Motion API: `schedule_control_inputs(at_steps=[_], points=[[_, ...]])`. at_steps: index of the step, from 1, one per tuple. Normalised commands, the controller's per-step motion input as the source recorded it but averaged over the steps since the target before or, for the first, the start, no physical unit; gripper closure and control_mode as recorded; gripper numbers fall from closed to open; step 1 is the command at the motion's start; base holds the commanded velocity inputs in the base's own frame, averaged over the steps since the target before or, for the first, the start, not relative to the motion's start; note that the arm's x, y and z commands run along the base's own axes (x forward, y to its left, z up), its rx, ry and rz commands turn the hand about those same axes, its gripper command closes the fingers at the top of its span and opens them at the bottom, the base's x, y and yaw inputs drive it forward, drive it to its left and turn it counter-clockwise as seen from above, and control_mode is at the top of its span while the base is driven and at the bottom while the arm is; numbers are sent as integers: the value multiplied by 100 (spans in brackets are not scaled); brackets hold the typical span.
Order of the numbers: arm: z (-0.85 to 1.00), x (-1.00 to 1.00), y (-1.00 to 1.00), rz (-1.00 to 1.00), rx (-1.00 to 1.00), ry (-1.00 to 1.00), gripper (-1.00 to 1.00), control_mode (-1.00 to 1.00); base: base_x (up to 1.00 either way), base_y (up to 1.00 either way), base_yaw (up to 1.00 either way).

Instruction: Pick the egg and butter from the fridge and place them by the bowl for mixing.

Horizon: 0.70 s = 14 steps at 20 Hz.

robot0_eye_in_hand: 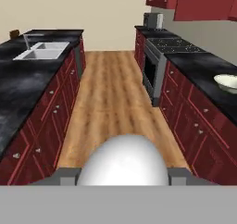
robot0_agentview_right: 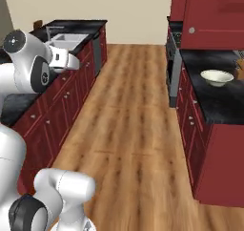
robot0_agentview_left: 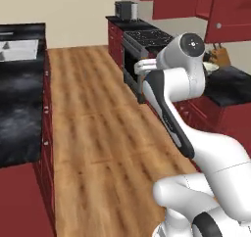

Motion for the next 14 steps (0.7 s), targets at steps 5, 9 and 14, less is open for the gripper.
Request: schedule_control_inputs(at_steps=[5, 9, 14], points=[[0, 0, 0, 0, 0, 0, 100, 100, 32, 23, -71], [0, 0, 0, 0, 0, 0, 100, 100, 48, 27, -57], [0, 0, 0, 0, 0, 0, 100, 100, 61, 47, -27]])
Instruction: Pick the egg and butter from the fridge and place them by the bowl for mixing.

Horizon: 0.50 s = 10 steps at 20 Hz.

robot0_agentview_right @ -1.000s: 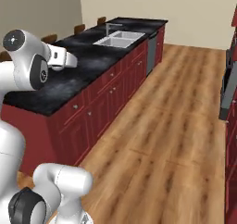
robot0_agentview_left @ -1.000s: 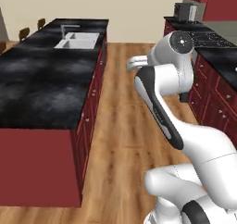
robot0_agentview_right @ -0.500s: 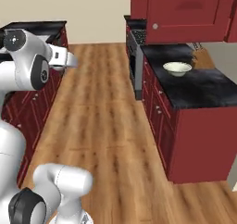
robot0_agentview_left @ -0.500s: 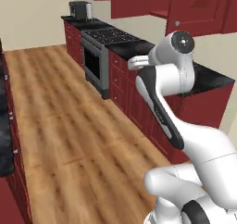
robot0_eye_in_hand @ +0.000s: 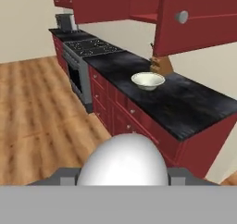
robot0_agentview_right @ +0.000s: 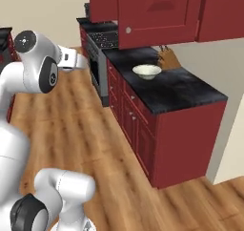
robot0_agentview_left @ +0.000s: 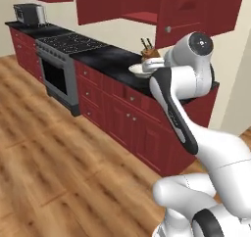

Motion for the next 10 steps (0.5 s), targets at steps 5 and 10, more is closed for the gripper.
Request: schedule_control_inputs(at_steps=[5, 10], points=[[0, 0, 0, 0, 0, 0, 100, 100, 77, 51, -7], [0, 0, 0, 0, 0, 0, 100, 100, 83, 37, -16]])
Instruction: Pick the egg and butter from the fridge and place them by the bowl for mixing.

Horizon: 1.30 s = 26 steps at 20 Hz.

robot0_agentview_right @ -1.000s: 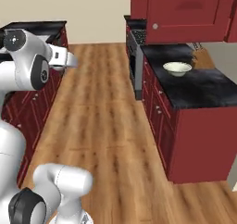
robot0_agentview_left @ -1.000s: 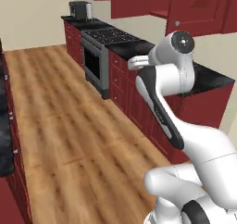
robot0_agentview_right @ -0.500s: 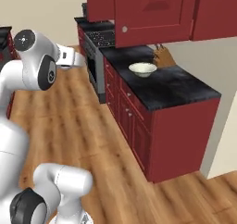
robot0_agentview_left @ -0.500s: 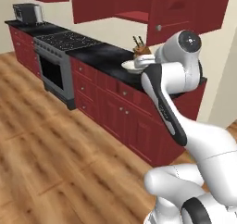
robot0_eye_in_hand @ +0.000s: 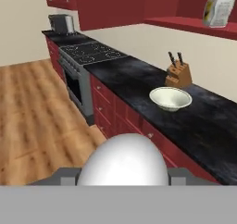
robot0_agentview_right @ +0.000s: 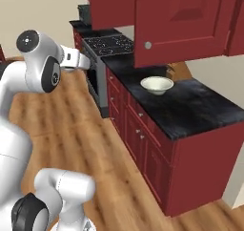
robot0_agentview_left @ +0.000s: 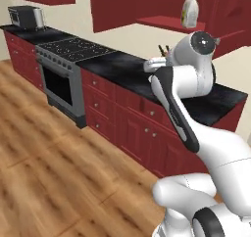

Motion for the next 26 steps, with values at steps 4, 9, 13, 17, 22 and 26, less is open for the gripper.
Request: schedule_control_inputs(at_steps=[4, 9, 13, 17, 22, 26], points=[[0, 0, 0, 0, 0, 0, 100, 100, 83, 28, -17], [0, 0, 0, 0, 0, 0, 100, 100, 78, 22, -24], [0, 0, 0, 0, 0, 0, 100, 100, 65, 12, -38], [0, 0, 0, 0, 0, 0, 100, 100, 53, 14, -50], [0, 0, 0, 0, 0, 0, 100, 100, 50, 22, -56], [0, 0, 0, 0, 0, 0, 100, 100, 51, 29, -54]])
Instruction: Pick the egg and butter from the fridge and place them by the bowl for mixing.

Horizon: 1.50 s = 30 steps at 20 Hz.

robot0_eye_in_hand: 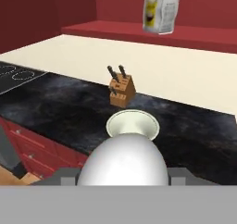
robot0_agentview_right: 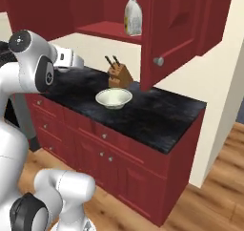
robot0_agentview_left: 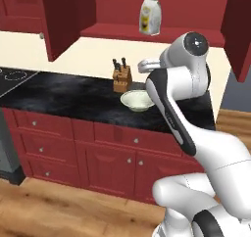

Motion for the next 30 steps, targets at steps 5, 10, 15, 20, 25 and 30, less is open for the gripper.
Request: schedule_control_inputs(at_steps=[5, 10, 15, 20, 25, 30], points=[[0, 0, 0, 0, 0, 0, 100, 100, 53, 29, -52], [0, 0, 0, 0, 0, 0, 100, 100, 62, 30, -38], [0, 0, 0, 0, 0, 0, 100, 100, 48, 36, -42], [0, 0, 0, 0, 0, 0, 100, 100, 28, 44, -34], [0, 0, 0, 0, 0, 0, 100, 100, 45, 42, -15], [0, 0, 0, 0, 0, 0, 100, 100, 52, 29, -8]])
